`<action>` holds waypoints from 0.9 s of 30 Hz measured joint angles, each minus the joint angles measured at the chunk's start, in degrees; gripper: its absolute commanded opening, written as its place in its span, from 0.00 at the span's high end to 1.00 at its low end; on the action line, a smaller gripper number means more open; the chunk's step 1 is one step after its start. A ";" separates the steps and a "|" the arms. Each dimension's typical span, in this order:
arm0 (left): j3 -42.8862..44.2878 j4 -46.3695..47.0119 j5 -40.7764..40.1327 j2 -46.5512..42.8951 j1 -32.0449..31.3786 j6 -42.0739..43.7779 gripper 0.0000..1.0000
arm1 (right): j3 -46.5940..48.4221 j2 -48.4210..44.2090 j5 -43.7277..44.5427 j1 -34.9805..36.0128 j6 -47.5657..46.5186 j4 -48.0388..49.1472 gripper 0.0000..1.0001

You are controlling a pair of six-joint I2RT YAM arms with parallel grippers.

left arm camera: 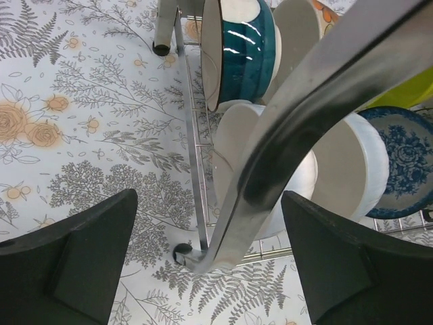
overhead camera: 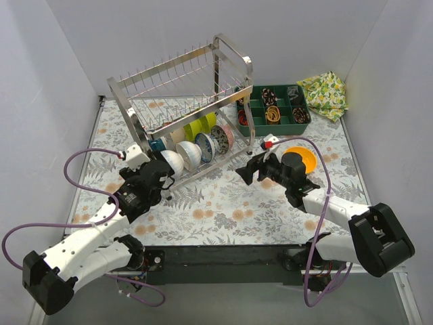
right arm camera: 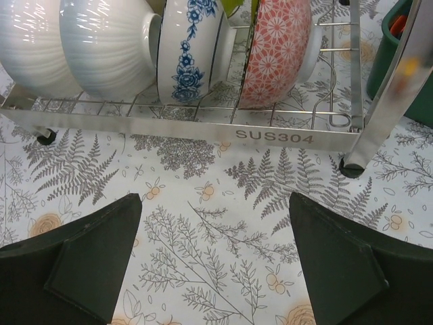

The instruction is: Unload the bowls from the dish rack

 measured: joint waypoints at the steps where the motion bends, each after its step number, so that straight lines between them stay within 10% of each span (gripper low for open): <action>1: -0.09 0.55 0.33 -0.02 0.13 -0.02 0.20 | 0.35 0.39 0.00 0.00 -0.07 0.26 0.02; 27: -1.20 1.42 7.08 3.21 0.02 3.13 0.85 | 11.72 17.97 4.98 0.17 -1.77 10.49 0.03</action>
